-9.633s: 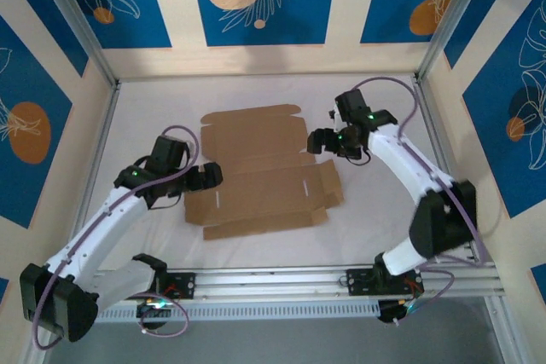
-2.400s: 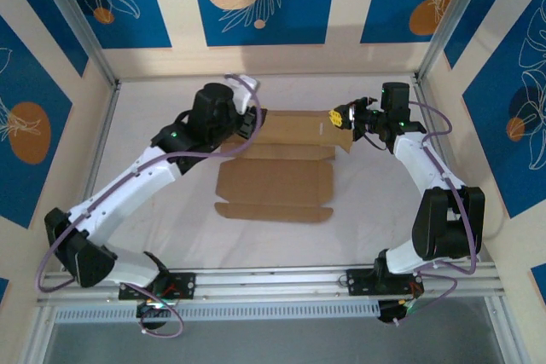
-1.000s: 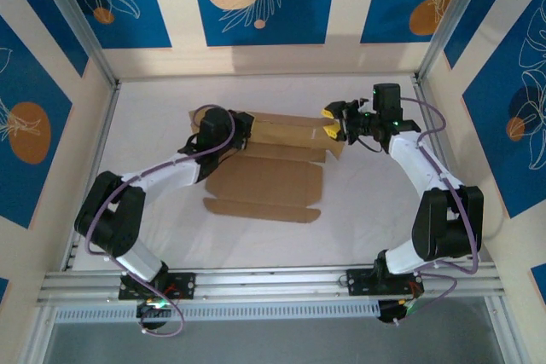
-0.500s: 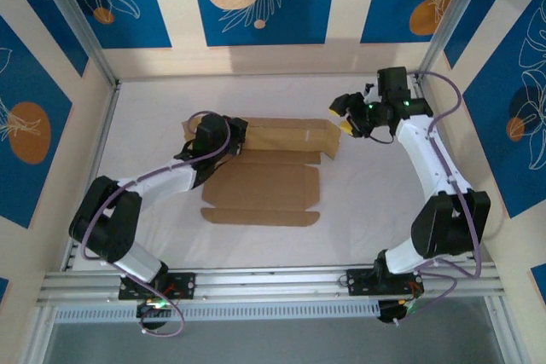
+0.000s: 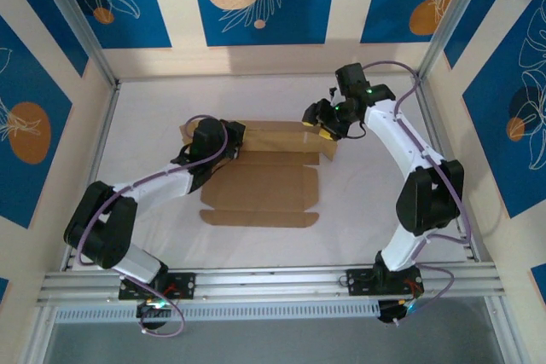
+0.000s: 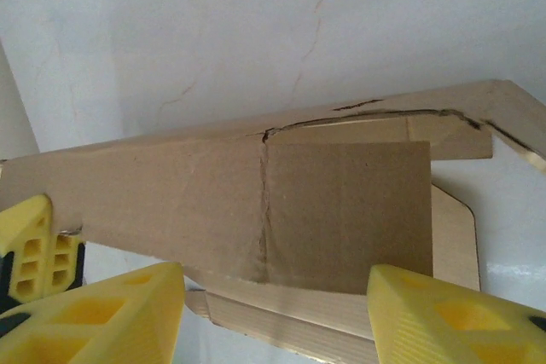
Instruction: Fold the paper box
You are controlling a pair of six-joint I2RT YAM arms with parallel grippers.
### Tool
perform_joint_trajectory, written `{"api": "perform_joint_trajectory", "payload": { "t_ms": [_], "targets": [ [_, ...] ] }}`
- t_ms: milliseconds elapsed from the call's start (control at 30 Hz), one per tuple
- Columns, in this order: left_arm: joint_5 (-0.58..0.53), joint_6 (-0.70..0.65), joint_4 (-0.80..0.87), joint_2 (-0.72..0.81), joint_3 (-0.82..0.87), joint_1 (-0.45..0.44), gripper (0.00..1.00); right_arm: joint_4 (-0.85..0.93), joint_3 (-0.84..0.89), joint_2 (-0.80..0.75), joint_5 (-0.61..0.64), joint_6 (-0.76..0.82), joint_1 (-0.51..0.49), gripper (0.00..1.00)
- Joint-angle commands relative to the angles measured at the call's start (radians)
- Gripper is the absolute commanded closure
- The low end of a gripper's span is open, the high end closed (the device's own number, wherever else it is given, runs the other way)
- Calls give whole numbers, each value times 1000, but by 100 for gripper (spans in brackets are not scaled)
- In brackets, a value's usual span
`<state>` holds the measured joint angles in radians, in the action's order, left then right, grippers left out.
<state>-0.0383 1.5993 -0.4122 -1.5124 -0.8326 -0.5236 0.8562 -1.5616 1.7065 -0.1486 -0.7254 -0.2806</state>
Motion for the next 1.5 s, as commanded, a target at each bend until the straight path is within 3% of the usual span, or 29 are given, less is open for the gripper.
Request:
{"api": "perform_joint_trajectory", "payload": {
  "t_ms": [0,200,500,767,1133,1233,1267,1333,1367,1467],
  "targets": [
    [-15,-12,19,18,17,11,100,-27,38,-1,-50,-36,-10,41],
    [-7,-13,19,15,19,10,100,-121,87,6,-125,-72,12,41],
    [1,-13,26,24,17,8,100,-450,192,44,-393,-260,35,50],
    [-7,-10,24,27,29,5,100,-715,331,42,-456,-426,39,73],
    [-25,8,13,37,48,0,100,-898,452,30,-445,-534,48,96],
    [-28,3,15,41,49,1,100,-885,459,27,-438,-520,49,94],
    [-32,1,14,42,49,1,100,-860,454,22,-436,-500,47,90],
    [-39,-13,22,50,50,2,100,-723,415,3,-398,-405,47,61],
    [-45,-17,31,54,52,1,100,-622,389,-21,-342,-333,45,51],
    [-52,-27,32,58,58,3,100,-513,406,-127,-233,-212,53,40]
  ]
}}
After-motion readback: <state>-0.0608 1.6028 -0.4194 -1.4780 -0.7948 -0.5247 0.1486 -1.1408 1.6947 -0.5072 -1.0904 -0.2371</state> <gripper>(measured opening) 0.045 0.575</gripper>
